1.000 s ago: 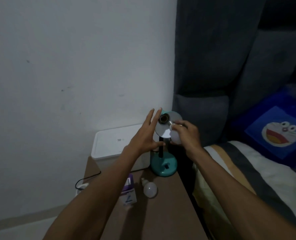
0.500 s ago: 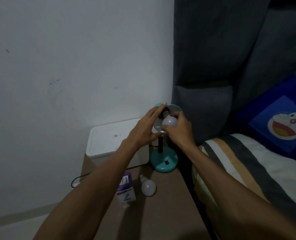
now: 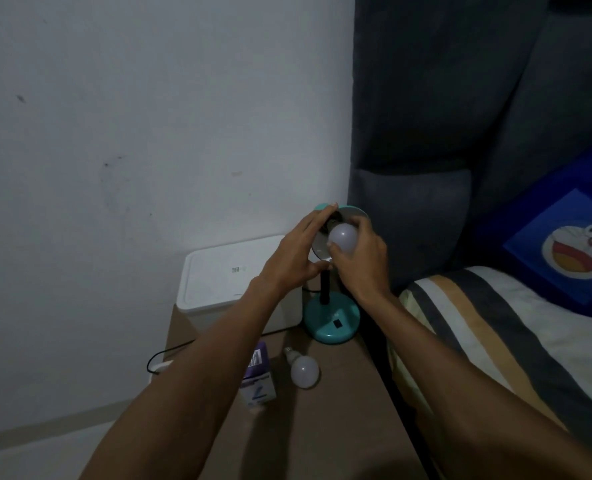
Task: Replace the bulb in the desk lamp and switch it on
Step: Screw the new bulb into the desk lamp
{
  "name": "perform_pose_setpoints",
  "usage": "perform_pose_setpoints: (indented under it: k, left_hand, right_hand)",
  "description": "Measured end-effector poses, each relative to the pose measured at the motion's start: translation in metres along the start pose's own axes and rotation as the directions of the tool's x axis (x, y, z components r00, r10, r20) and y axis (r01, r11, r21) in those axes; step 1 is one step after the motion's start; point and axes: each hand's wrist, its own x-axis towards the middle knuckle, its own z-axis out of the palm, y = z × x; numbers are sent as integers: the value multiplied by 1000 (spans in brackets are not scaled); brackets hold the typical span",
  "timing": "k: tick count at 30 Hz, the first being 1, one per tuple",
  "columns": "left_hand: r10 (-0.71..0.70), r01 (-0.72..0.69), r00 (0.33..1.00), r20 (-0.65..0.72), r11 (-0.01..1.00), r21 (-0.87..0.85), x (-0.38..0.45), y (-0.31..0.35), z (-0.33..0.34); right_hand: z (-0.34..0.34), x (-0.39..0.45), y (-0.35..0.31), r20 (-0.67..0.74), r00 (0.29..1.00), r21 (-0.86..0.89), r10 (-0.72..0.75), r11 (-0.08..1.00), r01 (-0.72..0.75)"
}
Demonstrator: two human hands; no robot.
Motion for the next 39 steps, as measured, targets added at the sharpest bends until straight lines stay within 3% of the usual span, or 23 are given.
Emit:
perform_pose_setpoints:
  k: [5, 12, 32, 39]
  left_hand:
    - [0, 0, 1000, 8, 1000, 8, -1, 0, 0]
    - [-9, 9, 1000, -10, 1000, 8, -1, 0, 0]
    - [-37, 37, 999, 15, 999, 7, -3, -1, -1]
    - [-21, 21, 1000, 2, 1000, 5, -1, -1, -1]
  right_hand:
    - [1, 1, 0, -31, 998, 37, -60, 997, 61]
    - [1, -6, 3, -17, 992, -38, -124, 992, 124]
    - [-7, -1, 1, -12, 1000, -88, 2, 996, -3]
    - [-5, -4, -2, 36, 998, -108, -49, 993, 53]
